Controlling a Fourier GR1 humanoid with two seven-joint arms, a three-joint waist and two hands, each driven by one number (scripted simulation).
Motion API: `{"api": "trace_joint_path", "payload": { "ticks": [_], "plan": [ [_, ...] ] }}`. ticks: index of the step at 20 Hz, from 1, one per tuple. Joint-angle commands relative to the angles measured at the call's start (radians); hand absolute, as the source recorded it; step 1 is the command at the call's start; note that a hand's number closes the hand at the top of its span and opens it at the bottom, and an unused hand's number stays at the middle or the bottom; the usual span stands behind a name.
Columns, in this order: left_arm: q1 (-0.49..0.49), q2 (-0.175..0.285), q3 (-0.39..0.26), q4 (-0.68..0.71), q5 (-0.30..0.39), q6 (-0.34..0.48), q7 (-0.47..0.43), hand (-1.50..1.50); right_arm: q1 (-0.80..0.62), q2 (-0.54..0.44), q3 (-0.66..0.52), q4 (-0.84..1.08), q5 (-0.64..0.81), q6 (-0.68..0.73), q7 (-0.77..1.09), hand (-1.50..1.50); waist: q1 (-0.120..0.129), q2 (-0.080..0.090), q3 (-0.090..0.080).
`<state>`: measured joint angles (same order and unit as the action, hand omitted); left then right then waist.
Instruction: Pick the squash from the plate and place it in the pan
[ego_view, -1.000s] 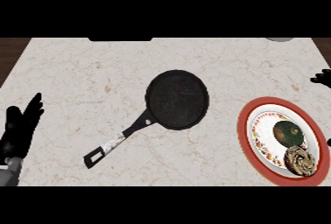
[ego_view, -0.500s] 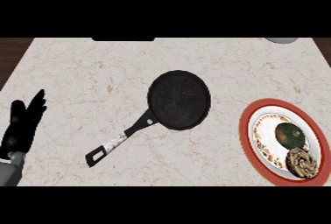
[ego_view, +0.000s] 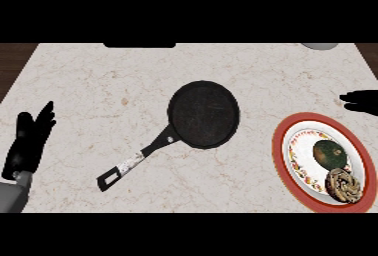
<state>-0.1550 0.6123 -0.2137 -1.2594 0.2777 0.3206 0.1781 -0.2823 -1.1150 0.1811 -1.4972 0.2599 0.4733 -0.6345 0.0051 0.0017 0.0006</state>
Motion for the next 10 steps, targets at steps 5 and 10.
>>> {"api": "trace_joint_path", "payload": {
  "ticks": [5,10],
  "plan": [
    [-0.004,-0.029,0.025,0.03,-0.05,-0.017,-0.003,0.0,-0.034,0.088,0.12,0.059,0.264,-0.019,-0.028,-1.5,0.007,0.001,0.0],
    [0.007,-0.037,0.077,0.012,-0.074,-0.06,0.003,0.0,0.079,0.104,0.053,0.037,0.346,-0.072,-0.08,-1.5,-0.003,-0.002,0.0]
  ]
}}
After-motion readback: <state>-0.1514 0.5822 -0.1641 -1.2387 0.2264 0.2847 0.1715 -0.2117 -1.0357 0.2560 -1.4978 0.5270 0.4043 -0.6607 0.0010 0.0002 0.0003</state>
